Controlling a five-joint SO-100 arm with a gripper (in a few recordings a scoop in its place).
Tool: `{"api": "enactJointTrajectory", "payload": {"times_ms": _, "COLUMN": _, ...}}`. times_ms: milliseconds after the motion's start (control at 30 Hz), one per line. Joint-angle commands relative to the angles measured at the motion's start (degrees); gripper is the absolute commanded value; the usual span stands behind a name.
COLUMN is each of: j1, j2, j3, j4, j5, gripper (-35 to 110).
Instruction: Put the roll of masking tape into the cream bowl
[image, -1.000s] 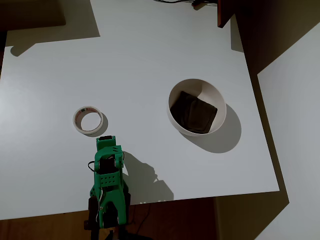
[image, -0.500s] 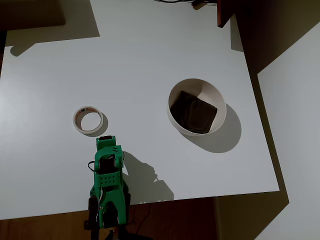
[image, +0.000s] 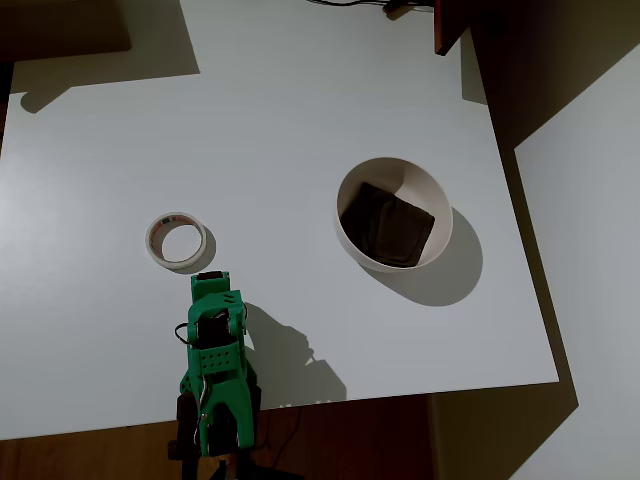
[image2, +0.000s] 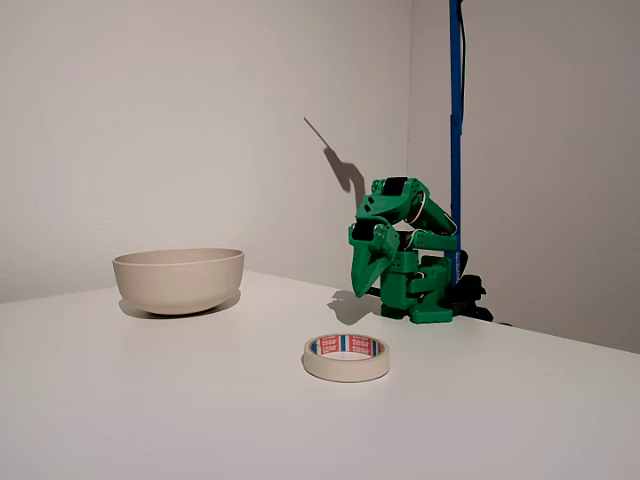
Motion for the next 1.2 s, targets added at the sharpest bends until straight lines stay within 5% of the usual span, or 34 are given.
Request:
{"api": "enactJointTrajectory", "payload": {"times_ms": 0, "j1": -2.02, "j2": -2.64, "j3": -2.99, "j4": -1.67, "j5": 0.0, "gripper": -8}}
{"api": "enactJointTrajectory", "payload": {"times_ms": 667, "j1": -3.69, "j2": -59.41, "j3": -28.65, "j4": -13.54, "j5": 0.7, "gripper": -8}}
{"api": "enactJointTrajectory", "payload": {"times_ms": 1167, "j1": -10.99, "j2": -70.75, "j3": -36.56, "j4": -16.44, "j5": 3.34, "gripper": -3}}
